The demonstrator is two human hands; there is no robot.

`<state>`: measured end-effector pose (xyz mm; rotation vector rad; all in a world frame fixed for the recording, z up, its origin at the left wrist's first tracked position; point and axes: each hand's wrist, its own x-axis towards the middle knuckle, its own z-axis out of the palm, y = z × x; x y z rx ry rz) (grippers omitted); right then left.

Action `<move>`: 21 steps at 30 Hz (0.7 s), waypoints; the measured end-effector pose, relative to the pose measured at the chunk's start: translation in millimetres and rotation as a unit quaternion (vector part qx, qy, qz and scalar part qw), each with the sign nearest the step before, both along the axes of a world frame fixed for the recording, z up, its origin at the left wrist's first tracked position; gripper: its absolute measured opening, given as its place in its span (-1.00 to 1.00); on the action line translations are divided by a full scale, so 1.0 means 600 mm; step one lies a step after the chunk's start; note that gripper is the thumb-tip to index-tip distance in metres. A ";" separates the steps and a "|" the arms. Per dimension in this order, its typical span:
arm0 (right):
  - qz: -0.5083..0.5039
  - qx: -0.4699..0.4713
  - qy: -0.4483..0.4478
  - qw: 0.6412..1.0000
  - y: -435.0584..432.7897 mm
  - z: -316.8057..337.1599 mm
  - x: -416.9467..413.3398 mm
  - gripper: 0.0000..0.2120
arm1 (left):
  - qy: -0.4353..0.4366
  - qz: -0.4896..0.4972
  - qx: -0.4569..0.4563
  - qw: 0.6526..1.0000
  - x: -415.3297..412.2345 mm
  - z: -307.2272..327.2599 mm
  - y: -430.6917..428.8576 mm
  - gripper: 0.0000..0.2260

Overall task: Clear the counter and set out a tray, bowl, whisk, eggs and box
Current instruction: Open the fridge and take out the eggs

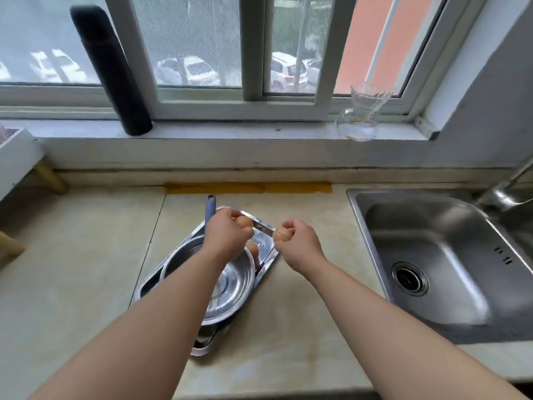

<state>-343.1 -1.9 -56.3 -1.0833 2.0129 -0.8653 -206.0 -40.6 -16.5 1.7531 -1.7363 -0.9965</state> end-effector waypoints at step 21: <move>-0.045 0.113 0.128 0.984 -0.072 -0.065 0.049 -0.64 | -0.145 -0.216 0.080 0.962 -0.020 -0.108 -0.150 -0.70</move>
